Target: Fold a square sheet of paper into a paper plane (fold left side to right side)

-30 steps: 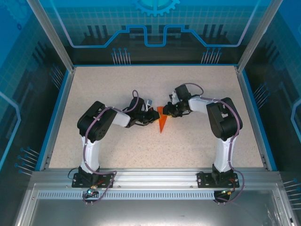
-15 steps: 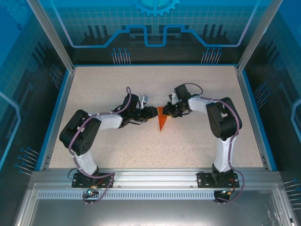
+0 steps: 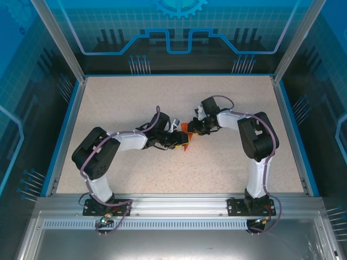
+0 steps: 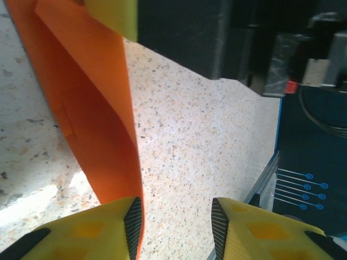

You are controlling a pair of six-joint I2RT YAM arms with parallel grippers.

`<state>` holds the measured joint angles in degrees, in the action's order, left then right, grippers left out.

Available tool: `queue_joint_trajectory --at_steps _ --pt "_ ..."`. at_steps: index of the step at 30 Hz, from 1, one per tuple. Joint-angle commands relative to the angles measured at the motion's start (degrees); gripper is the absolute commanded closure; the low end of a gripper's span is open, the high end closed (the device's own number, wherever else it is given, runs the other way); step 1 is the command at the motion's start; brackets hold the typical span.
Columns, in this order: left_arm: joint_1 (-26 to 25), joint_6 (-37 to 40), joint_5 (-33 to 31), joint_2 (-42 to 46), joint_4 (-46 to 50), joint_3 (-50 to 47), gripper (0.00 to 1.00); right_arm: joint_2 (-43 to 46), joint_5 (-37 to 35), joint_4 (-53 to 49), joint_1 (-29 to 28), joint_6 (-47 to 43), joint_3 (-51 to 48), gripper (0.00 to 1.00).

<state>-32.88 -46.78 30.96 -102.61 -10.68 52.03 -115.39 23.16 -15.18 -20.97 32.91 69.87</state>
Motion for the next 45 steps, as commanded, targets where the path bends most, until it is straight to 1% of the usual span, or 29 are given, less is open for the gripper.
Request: queue_joint_trajectory --at_steps 1,6,14,21,25,35,45 --pt "-0.7 0.2 0.9 -1.6 2.9 1.5 0.61 -3.3 -2.3 -4.7 -0.6 -0.9 -0.7 0.75" --pt "-1.7 1.1 1.0 -2.3 4.9 3.0 0.62 -3.3 -2.2 -4.5 -0.6 -0.7 -0.7 0.75" --pt "-2.3 1.8 0.8 -3.3 8.5 4.0 0.70 -3.3 -2.4 -4.6 -0.6 -0.8 -0.7 0.75" --pt "-3.0 3.6 0.3 -4.6 13.4 6.3 0.71 -3.3 -2.4 -4.9 -0.6 -0.8 -0.7 0.75" --pt "-3.3 4.5 0.3 -5.4 15.5 7.7 0.74 -3.3 -2.6 -5.0 -0.6 -0.9 -0.6 0.75" --pt "-3.8 7.4 -0.4 -6.8 22.4 9.7 0.76 -3.4 -2.7 -5.1 -0.6 -0.8 -0.4 0.75" --pt "-4.2 8.3 -0.4 -7.2 23.4 10.2 0.80 -3.5 -2.8 -5.1 -0.5 -0.9 -0.5 0.74"
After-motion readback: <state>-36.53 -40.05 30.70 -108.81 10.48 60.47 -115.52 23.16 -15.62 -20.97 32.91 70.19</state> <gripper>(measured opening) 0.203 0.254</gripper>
